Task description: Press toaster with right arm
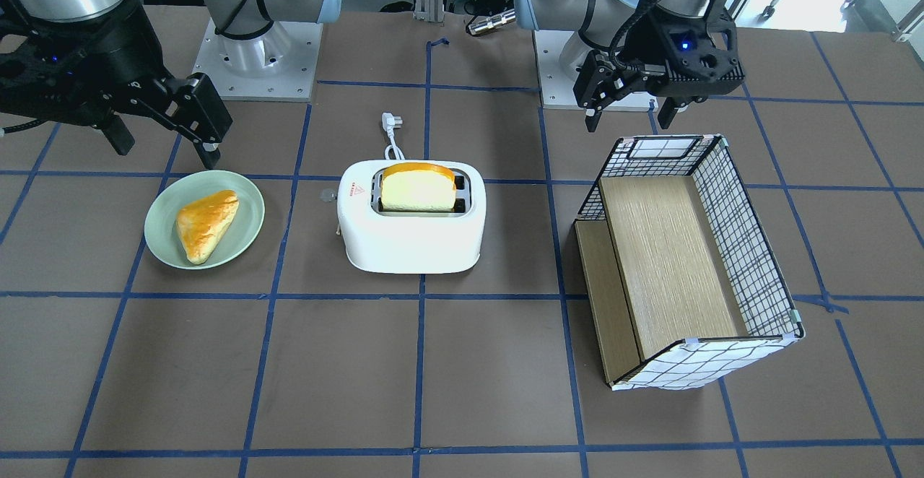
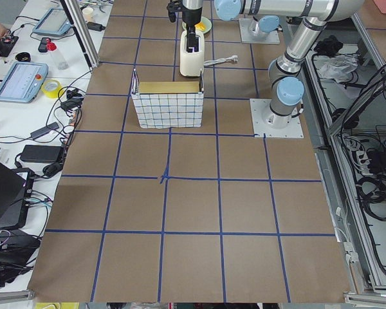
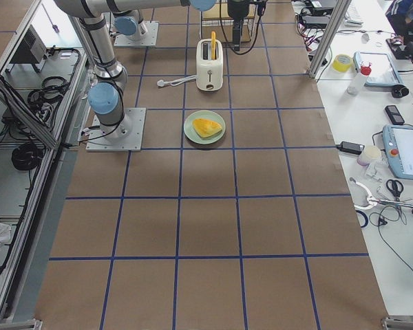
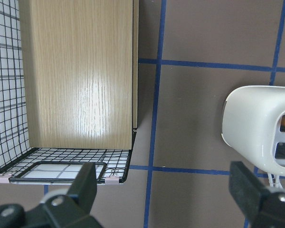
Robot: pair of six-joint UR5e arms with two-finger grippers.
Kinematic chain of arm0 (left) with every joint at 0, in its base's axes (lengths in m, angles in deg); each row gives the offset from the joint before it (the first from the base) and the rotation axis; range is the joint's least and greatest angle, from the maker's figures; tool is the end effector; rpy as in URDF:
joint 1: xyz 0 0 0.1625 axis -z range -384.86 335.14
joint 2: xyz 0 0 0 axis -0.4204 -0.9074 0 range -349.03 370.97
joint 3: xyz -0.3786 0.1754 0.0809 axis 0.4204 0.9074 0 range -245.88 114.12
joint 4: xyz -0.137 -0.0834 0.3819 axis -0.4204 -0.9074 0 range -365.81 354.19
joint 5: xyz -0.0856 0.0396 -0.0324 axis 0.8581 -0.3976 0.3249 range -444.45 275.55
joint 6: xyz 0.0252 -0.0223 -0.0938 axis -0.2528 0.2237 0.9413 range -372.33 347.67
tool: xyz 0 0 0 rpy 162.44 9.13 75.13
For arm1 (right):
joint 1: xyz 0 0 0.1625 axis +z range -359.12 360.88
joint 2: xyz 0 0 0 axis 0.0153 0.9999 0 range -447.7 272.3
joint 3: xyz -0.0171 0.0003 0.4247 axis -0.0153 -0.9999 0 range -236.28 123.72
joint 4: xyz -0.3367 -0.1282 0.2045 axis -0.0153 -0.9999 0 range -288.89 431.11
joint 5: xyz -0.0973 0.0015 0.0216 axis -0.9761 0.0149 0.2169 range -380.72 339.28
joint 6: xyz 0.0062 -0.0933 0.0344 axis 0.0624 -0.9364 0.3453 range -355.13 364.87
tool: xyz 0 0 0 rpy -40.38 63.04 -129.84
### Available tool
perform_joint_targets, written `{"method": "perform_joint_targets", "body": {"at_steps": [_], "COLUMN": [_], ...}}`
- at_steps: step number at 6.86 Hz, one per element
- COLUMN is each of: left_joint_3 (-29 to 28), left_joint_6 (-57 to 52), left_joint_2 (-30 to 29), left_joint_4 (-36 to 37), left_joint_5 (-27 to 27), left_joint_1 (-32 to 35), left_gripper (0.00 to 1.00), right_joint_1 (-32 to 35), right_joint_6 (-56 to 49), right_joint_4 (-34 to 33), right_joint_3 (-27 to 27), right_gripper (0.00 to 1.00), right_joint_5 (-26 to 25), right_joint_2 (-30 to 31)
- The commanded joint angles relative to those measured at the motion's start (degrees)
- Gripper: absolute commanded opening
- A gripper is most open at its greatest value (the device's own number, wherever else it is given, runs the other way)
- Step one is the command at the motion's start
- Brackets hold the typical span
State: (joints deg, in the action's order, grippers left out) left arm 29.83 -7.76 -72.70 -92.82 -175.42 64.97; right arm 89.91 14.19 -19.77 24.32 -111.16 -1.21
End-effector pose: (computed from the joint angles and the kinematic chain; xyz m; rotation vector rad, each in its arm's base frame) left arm -0.1303 -0.4515 0.4960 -0.1302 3.1229 -0.0994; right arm 0.1236 -0.5291 0.5398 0.2816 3.1225 -0.1857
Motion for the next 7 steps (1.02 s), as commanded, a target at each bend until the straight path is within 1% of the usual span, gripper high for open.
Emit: {"method": "perform_joint_targets", "body": {"at_steps": [1,5,6,7], "left_joint_3": [0.0,0.0,0.0,0.0], "left_joint_6": [0.0,0.0,0.0,0.0], "left_joint_2": [0.0,0.0,0.0,0.0], "left_joint_4": [0.0,0.0,0.0,0.0], "left_joint_5": [-0.1,0.0,0.0,0.0], "left_joint_1": [0.0,0.0,0.0,0.0], "left_gripper": [1.00,1.00,1.00,1.00], "right_joint_1": [0.0,0.2,0.2,0.2], "right_joint_6": [0.0,-1.8,-1.8,-1.9], "right_joint_4": [0.0,0.8,0.9,2.3], "right_joint_3": [0.1,0.4,0.5,0.5], "right_gripper": [1.00,1.00,0.81,0.39], "right_joint_5": [0.0,1.0,0.9,1.0], "right_joint_2": [0.0,-0.5,-0.4,-0.4]}}
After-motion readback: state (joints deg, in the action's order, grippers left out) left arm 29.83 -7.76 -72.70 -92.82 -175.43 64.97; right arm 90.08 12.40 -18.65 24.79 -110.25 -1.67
